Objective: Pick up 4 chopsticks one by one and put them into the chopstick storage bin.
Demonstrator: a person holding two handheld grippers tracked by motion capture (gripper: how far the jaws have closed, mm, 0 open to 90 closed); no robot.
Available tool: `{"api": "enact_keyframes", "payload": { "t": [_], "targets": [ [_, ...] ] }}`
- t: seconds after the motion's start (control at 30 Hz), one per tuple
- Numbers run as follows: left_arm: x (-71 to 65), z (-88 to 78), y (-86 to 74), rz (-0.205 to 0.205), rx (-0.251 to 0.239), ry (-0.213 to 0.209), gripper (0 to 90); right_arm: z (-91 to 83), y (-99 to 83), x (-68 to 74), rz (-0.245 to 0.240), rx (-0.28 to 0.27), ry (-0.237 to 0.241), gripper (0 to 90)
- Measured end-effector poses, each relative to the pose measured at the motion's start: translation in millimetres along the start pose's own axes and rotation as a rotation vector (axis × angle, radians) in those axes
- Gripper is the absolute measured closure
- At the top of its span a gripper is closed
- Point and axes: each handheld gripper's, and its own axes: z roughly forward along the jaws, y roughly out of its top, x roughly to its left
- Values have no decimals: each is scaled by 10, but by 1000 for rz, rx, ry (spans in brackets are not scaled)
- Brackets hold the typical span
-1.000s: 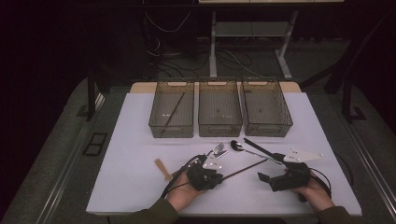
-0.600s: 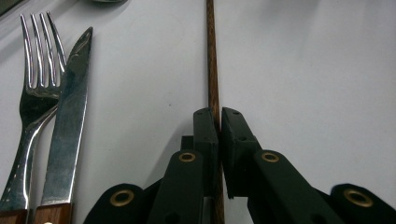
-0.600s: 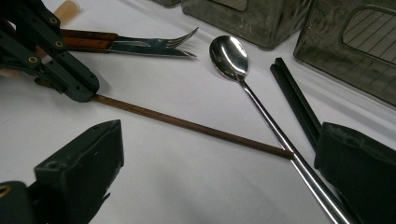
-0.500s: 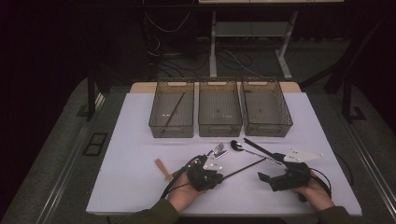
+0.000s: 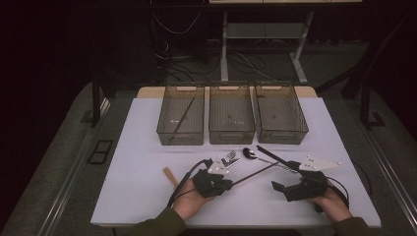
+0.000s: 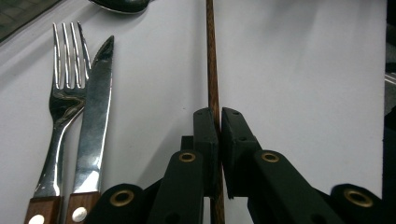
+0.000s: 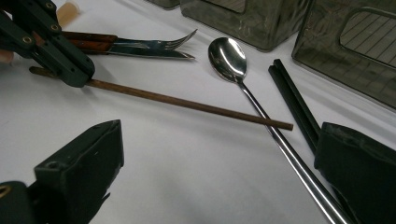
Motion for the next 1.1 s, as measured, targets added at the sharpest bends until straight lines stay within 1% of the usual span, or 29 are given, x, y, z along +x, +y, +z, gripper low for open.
{"api": "enact_keyframes", "payload": {
  "t": [0.07, 0.13, 0.2, 0.27, 0.3, 0.43, 0.53, 0.67, 0.77, 0.83, 1.03, 1.07, 1.1],
  "targets": [
    [24, -35, 5, 4, 1, -7, 846, 1, -1, 1, -1, 2, 0, 17],
    [29, -61, 2, -22, -9, -12, 846, -1, -1, 3, 0, 2, 0, 17],
    [44, -88, 1, -30, -12, -20, 846, -1, -1, 3, -1, 2, 1, 17],
    [69, -128, 3, -27, -12, -27, 846, 0, -1, 3, -2, 3, 0, 17],
    [72, -143, 3, -37, -17, -29, 845, 0, -1, 4, -1, 2, 1, 17],
    [104, -221, 3, -28, -26, -40, 845, -1, -1, 2, 0, 2, 0, 17],
    [129, -288, 1, -27, -41, -35, 845, 0, -2, 5, -2, 4, 0, 17],
    [187, -385, -5, -41, -60, -26, 845, -3, -2, 8, 1, 2, 0, 17],
    [241, -443, -21, -35, -51, -14, 845, 1, -2, 0, -1, 3, 1, 17],
    [272, -477, -30, -38, -54, -8, 845, 4, -1, -1, -2, 3, 2, 17],
    [358, -597, -51, -53, -75, 25, 845, -2, -2, 2, 2, 2, 2, 17],
    [378, -625, -59, -60, -78, 34, 845, -2, -2, 3, 2, 3, 2, 17],
    [397, -650, -65, -57, -76, 44, 845, -2, -2, 4, 1, 3, 2, 17]
  ]
}}
